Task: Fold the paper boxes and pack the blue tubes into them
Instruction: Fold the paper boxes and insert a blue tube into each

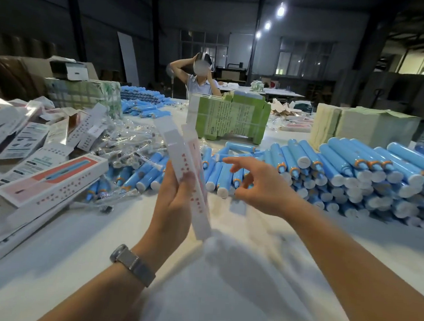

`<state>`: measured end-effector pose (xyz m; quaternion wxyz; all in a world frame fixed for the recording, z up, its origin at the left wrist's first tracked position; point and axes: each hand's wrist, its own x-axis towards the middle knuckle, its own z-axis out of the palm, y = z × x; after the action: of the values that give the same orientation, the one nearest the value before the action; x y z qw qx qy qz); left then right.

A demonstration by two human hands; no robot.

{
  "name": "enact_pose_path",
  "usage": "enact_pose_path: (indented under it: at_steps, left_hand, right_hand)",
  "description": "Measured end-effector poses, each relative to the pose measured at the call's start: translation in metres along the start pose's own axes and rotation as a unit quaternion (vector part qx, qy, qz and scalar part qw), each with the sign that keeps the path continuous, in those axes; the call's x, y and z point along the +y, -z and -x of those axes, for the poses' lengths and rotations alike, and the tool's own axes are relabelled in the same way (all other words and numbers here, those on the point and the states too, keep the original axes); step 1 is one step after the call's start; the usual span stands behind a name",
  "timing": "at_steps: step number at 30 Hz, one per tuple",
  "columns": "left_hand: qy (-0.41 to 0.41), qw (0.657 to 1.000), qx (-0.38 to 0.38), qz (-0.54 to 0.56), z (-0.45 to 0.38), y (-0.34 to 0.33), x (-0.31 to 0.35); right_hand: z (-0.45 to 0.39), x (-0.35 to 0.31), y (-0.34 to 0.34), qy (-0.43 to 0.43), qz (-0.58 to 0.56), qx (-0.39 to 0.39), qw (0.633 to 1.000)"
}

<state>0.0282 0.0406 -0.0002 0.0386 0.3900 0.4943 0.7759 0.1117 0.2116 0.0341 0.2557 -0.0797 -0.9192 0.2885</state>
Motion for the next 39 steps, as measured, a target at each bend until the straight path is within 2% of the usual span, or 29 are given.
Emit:
enact_pose_path:
  at_steps: [2,3,5,7,11,14,17,20,23,24,26,28,32,34,36,39]
  left_hand:
    - [-0.002,1.0,0.009,-0.007,0.001,0.003,0.003]
    - [-0.009,1.0,0.008,-0.027,0.002,0.005,0.004]
    - [-0.015,0.998,-0.006,-0.066,0.003,0.006,0.005]
    - [-0.017,0.995,-0.012,-0.096,0.004,0.006,0.005]
    - [-0.056,0.987,-0.005,-0.15,0.003,0.007,-0.001]
    - [-0.075,0.984,0.012,-0.161,0.001,0.009,-0.005]
    - [-0.081,0.98,0.009,-0.181,0.001,0.012,-0.007]
    - [-0.1,0.972,0.017,-0.212,0.002,0.014,-0.006]
    - [-0.095,0.958,0.043,-0.267,0.0,0.016,-0.009]
    - [-0.087,0.957,0.048,-0.271,0.0,0.017,-0.012]
    - [-0.076,0.96,0.043,-0.265,0.0,0.017,-0.014]
    - [-0.074,0.963,0.025,-0.258,0.0,0.016,-0.013]
    - [-0.072,0.969,0.002,-0.237,0.0,0.018,-0.013]
    - [-0.103,0.959,0.001,-0.263,0.0,0.018,-0.011]
    - [-0.134,0.949,0.002,-0.285,-0.001,0.017,-0.01]
    - [-0.143,0.94,-0.024,-0.309,-0.002,0.018,-0.013]
  right_hand:
    - [-0.004,0.008,-0.008,-0.03,0.203,0.031,0.978]
    - [-0.006,0.013,-0.013,-0.052,0.271,0.01,0.961]
    - [-0.011,0.022,-0.02,-0.097,0.329,-0.048,0.938]
    - [-0.014,0.026,-0.023,-0.106,0.354,-0.079,0.926]
    - [-0.02,0.029,-0.033,-0.068,0.392,-0.089,0.913]
    - [-0.026,0.027,-0.041,-0.027,0.349,-0.106,0.931]
    - [-0.028,0.025,-0.047,-0.013,0.321,-0.05,0.946]
    - [-0.026,0.018,-0.042,-0.021,0.223,0.055,0.973]
    - [-0.026,-0.006,-0.026,-0.065,-0.038,0.147,0.986]
    - [-0.024,-0.016,-0.018,-0.084,-0.155,0.149,0.973]
    - [-0.019,-0.029,-0.004,-0.107,-0.347,0.106,0.926]
    - [-0.016,-0.039,0.002,-0.119,-0.457,0.081,0.878]
    - [-0.015,-0.045,-0.002,-0.138,-0.549,0.159,0.809]
    - [-0.015,-0.045,-0.003,-0.123,-0.578,0.179,0.787]
    - [-0.017,-0.044,-0.002,-0.104,-0.583,0.192,0.783]
    - [-0.016,-0.045,0.0,-0.071,-0.574,0.17,0.798]
